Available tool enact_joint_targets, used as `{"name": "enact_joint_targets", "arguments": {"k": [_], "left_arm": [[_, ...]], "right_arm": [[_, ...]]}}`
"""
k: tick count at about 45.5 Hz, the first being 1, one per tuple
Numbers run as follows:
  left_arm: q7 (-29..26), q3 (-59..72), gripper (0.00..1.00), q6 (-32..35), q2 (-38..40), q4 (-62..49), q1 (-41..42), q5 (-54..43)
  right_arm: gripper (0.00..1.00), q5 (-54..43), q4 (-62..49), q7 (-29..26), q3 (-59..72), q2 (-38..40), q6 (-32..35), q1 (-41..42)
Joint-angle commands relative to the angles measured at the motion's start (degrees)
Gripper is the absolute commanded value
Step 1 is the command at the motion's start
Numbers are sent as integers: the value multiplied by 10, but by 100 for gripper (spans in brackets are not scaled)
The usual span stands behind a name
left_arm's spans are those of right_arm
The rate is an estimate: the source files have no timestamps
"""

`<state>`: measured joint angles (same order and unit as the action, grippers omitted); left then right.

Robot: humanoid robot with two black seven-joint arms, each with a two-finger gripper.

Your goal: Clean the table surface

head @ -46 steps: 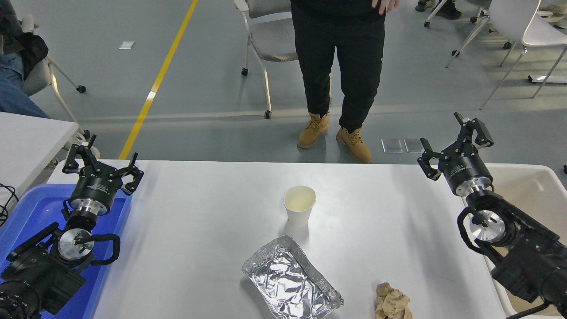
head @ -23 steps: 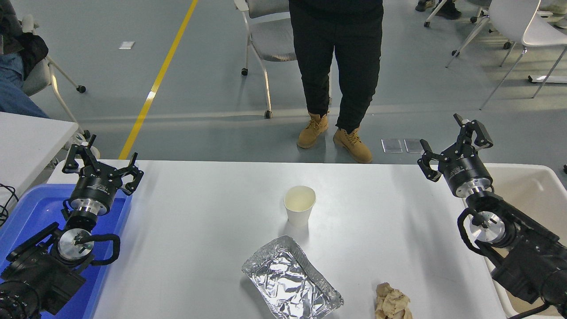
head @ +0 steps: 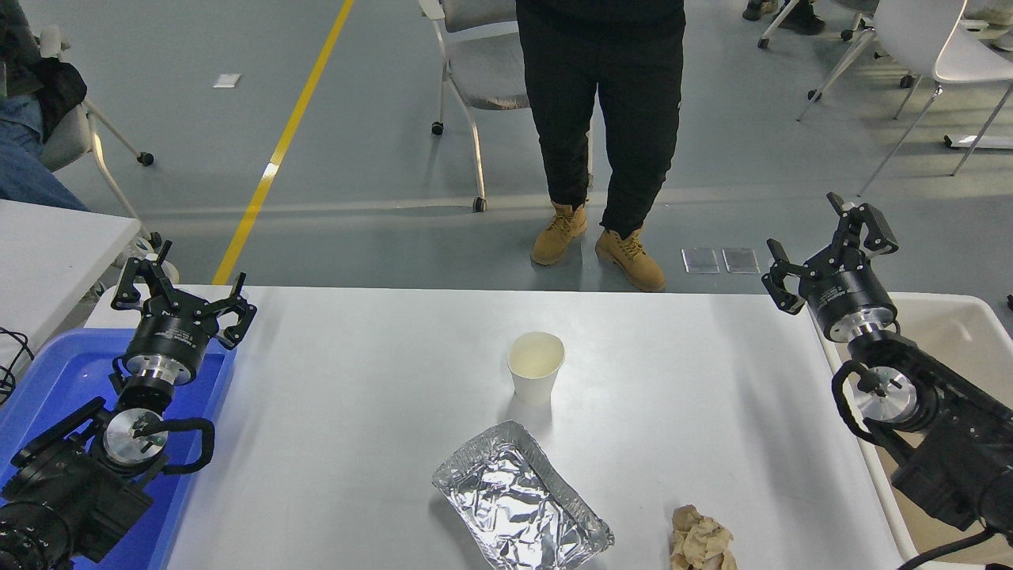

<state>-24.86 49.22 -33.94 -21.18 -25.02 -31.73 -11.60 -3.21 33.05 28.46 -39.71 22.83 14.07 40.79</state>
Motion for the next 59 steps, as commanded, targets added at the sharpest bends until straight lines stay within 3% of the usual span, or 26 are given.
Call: {"name": "enact_joint_targets", "arguments": {"k": [1, 11, 20, 28, 37, 47, 59], "left_arm": [[0, 0, 100, -1, 0, 1, 0, 0], [0, 0, 100, 0, 0, 0, 0, 0], [0, 0, 100, -1, 0, 1, 0, 0], [0, 0, 100, -1, 0, 0, 0, 0], [1, 0, 100, -1, 0, 1, 0, 0], [0, 0, 100, 0, 0, 1, 0, 0], [0, 0, 100, -1, 0, 1, 0, 0]], "right_arm": [[97, 0, 2, -2, 158, 66, 5, 66], [97, 8, 19, -2, 474, 97, 19, 215], [97, -21, 39, -2, 541, 114, 47, 318], [97, -166, 40, -2, 639, 107, 51, 427], [97, -312, 41, 1, 671, 45, 68, 494], [97, -446, 41, 3, 720, -81, 79, 530], [97, -492, 26, 11, 772, -216, 77, 546]]}}
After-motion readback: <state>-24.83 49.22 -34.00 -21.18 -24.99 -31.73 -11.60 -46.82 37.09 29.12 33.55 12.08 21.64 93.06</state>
